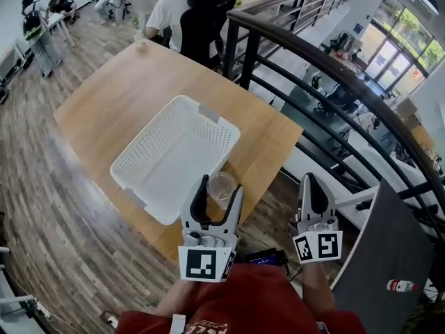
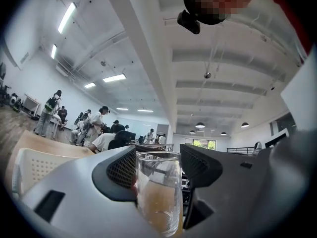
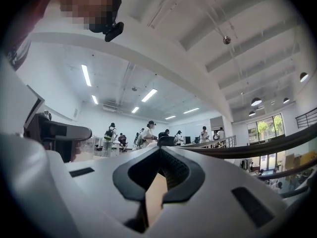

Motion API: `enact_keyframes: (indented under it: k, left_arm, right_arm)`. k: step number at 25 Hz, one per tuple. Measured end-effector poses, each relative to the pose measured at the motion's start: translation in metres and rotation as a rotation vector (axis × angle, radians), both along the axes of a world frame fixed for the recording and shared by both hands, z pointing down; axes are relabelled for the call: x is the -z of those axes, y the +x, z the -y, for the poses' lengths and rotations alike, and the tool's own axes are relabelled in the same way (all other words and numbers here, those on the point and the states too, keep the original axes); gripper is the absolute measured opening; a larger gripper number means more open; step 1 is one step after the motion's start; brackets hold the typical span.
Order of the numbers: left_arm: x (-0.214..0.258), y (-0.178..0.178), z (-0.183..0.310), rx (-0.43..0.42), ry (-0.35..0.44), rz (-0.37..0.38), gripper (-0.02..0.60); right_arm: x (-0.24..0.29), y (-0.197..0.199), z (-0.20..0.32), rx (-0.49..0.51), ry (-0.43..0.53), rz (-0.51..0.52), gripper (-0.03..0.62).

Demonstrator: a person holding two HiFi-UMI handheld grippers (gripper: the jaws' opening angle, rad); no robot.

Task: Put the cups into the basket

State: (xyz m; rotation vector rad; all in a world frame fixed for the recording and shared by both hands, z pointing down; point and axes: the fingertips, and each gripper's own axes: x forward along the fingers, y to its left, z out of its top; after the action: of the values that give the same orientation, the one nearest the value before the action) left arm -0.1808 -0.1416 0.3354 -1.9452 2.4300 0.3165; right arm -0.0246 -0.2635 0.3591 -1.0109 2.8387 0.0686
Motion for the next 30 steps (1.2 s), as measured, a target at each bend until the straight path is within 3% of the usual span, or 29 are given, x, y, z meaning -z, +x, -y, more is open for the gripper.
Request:
enact_keyframes:
  k: [6, 11, 16, 21, 26, 30]
  left_arm:
    - [0.022, -0.014, -0.031, 0.110, -0.004, -0.008, 0.281]
    - [0.043, -0.049, -0.001, 0.251, -0.011, 0.007, 0.281]
    - [0.047, -0.060, 0.012, 0.388, -0.038, 0.013, 0.281]
    - [0.056, -0.065, 0.036, 0.460, -0.053, 0.014, 0.281]
    - [0.052, -0.073, 0.059, 0.525, -0.045, -0.036, 0.281]
    - [0.051, -0.080, 0.069, 0.591, -0.056, -0.023, 0.281]
  right_arm:
    - [0.019, -0.035, -0.011, 0.132, -0.010, 0.019, 0.011]
    - [0.023, -0.088, 0.038, 0.249, -0.033, 0.021, 0.011]
    - [0.010, -0.114, 0.068, 0.363, -0.082, 0.038, 0.011]
    - [0.001, -0.138, 0.102, 0.442, -0.141, 0.058, 0.011]
    - [-0.007, -0.151, 0.133, 0.492, -0.167, 0.065, 0.011]
    - [-0.012, -0.168, 0.150, 0.550, -0.182, 0.074, 0.011]
